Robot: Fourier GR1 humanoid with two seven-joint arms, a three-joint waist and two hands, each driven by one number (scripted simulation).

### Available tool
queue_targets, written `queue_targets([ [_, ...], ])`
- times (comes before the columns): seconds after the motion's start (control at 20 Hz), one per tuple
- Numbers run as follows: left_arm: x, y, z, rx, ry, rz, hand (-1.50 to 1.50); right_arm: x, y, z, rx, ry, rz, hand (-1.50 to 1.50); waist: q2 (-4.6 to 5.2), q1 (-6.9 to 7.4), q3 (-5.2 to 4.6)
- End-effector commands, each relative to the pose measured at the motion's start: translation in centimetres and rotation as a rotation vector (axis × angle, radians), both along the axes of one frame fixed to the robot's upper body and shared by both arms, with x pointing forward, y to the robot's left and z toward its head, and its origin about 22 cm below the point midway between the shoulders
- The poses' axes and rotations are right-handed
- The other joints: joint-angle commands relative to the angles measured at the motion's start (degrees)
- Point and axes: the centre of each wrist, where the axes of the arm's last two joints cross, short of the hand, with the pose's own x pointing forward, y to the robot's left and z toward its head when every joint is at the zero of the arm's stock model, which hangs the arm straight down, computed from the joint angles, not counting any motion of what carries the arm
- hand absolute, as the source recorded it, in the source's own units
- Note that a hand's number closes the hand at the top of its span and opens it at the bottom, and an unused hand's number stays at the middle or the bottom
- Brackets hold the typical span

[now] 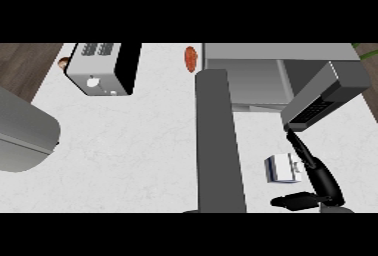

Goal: Pick up the milk, place it into the microwave and close the microwave

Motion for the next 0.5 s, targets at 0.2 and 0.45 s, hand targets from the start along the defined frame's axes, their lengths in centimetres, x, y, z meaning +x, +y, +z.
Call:
queue_targets([
  [0.2, -0.2, 0.5, 0.0, -0.023, -0.008, -0.021, -1.50, -0.3, 0.7, -4.3, -0.035, 0.024, -0.018, 1.50, 0.10, 0.14, 0.04],
  [0.45, -0.2, -0.1, -0.6, -0.019, 0.004, -0.009, -1.50, 1.0, -1.6, -3.7, -0.128, -0.056, -0.055, -1.50, 0.09, 0.26, 0.05],
])
